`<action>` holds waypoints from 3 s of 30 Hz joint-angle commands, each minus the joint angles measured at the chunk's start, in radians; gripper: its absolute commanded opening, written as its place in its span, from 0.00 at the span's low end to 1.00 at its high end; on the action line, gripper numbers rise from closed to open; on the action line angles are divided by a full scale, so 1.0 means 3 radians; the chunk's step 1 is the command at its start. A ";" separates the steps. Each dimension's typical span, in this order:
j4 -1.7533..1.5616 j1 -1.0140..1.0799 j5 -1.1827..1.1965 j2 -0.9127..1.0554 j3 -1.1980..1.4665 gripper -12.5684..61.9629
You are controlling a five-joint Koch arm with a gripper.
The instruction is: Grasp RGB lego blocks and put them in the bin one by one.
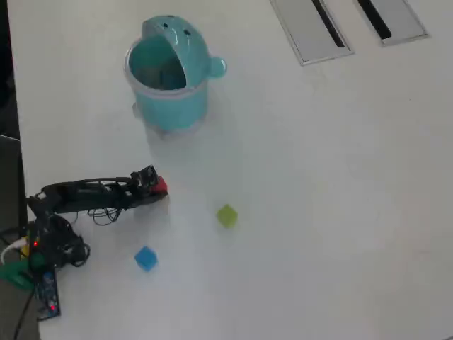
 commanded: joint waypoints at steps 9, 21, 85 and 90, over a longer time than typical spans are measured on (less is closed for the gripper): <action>-0.0291 -0.0220 0.0527 0.0701 -0.0031 0.30; 0.0251 -0.0322 0.0547 0.1703 -0.0445 0.31; 0.0450 -0.1283 -0.1058 -0.1156 -0.4939 0.37; 0.0409 -0.1268 -0.1483 -0.1150 -0.4858 0.51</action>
